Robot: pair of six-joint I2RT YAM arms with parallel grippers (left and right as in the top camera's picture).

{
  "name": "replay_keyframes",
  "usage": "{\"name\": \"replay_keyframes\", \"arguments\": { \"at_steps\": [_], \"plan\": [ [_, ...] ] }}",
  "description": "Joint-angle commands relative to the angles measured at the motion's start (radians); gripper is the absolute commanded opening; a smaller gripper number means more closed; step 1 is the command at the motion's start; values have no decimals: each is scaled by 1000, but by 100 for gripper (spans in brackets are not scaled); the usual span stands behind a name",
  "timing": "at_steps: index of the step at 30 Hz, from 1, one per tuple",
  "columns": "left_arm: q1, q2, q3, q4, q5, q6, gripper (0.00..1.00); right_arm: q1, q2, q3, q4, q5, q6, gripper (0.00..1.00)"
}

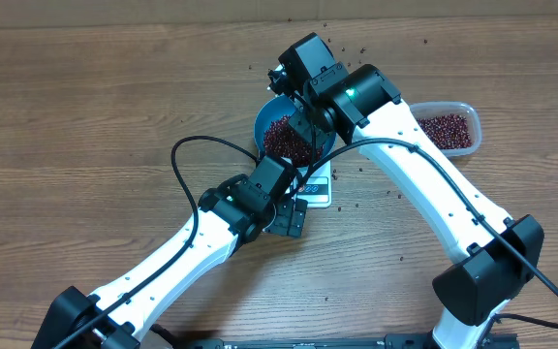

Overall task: Scoop item into bowl and weigh 150g on scale
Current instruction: 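Pour the scooped beans into the teal bowl with the right gripper, then move the scoop back and dip it into the bean tub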

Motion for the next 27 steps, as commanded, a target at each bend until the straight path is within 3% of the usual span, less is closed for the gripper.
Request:
{"name": "replay_keyframes", "arguments": {
  "at_steps": [1, 15, 23, 27],
  "plan": [
    [-1, 0, -5, 0, -3, 20, 100, 4, -19, 29, 10, 16, -6, 4],
    [-1, 0, -5, 4, -3, 20, 100, -93, -21, 58, -6, -237, 65, 4],
    [-1, 0, -5, 33, -5, 20, 100, -281, -21, 178, -81, -618, 88, 4],
    [-1, 0, -5, 46, -6, 19, 100, -377, -21, 179, -102, -704, 88, 4]
  ]
}}
